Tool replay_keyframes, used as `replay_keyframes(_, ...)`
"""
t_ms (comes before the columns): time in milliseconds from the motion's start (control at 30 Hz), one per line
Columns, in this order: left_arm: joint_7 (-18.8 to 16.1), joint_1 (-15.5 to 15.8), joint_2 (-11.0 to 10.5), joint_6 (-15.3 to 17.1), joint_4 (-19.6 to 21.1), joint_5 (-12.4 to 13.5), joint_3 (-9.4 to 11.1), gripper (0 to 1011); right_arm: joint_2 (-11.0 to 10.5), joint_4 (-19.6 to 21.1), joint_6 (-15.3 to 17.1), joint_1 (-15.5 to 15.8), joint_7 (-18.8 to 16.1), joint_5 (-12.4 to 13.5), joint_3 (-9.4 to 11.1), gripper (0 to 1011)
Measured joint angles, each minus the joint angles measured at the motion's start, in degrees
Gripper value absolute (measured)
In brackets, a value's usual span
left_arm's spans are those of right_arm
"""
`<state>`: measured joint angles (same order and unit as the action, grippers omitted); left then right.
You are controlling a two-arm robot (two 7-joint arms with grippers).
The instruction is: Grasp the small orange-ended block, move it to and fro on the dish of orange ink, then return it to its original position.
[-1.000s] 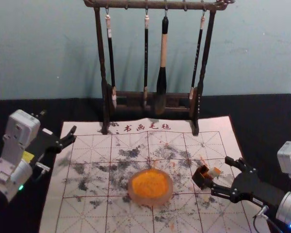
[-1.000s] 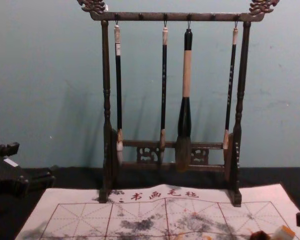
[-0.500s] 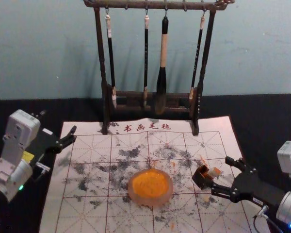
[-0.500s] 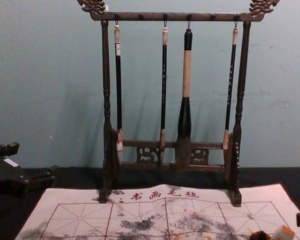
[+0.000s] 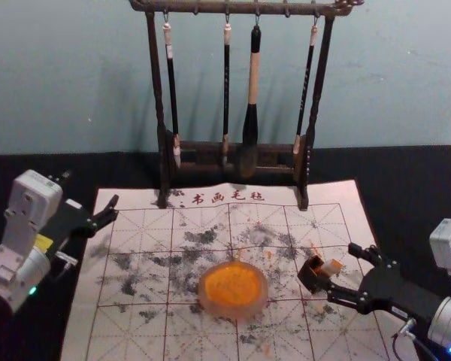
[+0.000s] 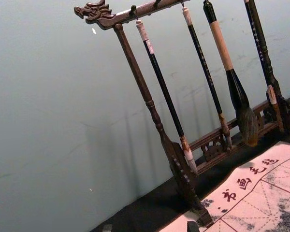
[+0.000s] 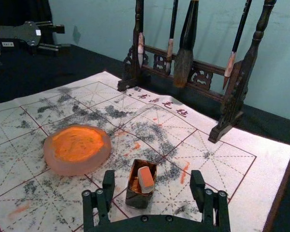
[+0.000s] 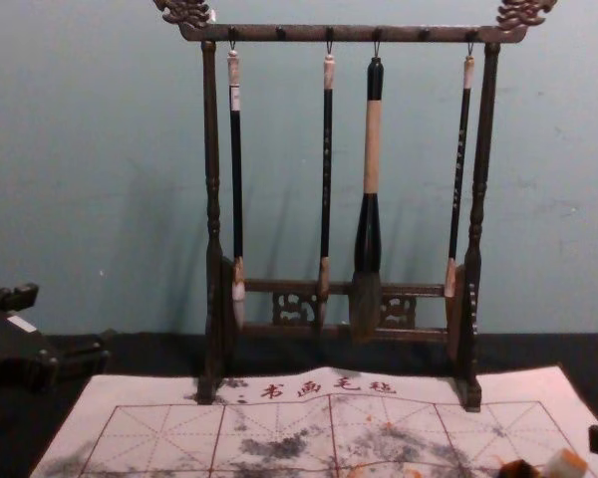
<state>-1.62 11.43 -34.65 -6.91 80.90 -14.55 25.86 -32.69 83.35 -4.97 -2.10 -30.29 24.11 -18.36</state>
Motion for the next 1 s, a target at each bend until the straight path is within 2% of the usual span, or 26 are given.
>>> replay_keyframes(267,0.0,0.0,0.0,0.0,0.0,0.0,0.0,1001,0.0,0.0,-0.1,0.0,0.0,0.0,0.0,797)
replay_keyframes(400,0.0,0.0,0.0,0.0,0.0,0.0,0.0,1001,0.0,0.0,-0.1,0.0,0.0,0.0,0.0,651)
replay_keyframes(433,0.0,0.0,0.0,0.0,0.0,0.0,0.0,1001,0.0,0.0,-0.1,0.0,0.0,0.0,0.0,651)
replay_keyframes(500,0.0,0.0,0.0,0.0,0.0,0.0,0.0,1001,0.0,0.0,-0.1,0.0,0.0,0.0,0.0,541)
replay_keyframes(667,0.0,0.0,0.0,0.0,0.0,0.0,0.0,1001,0.0,0.0,-0.1,0.0,0.0,0.0,0.0,449)
replay_keyframes(700,0.0,0.0,0.0,0.0,0.0,0.0,0.0,1001,0.0,0.0,-0.1,0.0,0.0,0.0,0.0,377)
replay_keyframes(833,0.0,0.0,0.0,0.0,0.0,0.0,0.0,1001,0.0,0.0,-0.1,0.0,0.0,0.0,0.0,255)
replay_keyframes(867,0.0,0.0,0.0,0.0,0.0,0.0,0.0,1001,0.0,0.0,-0.1,0.0,0.0,0.0,0.0,199)
replay_keyframes(1000,0.0,0.0,0.0,0.0,0.0,0.0,0.0,1001,0.0,0.0,-0.1,0.0,0.0,0.0,0.0,131)
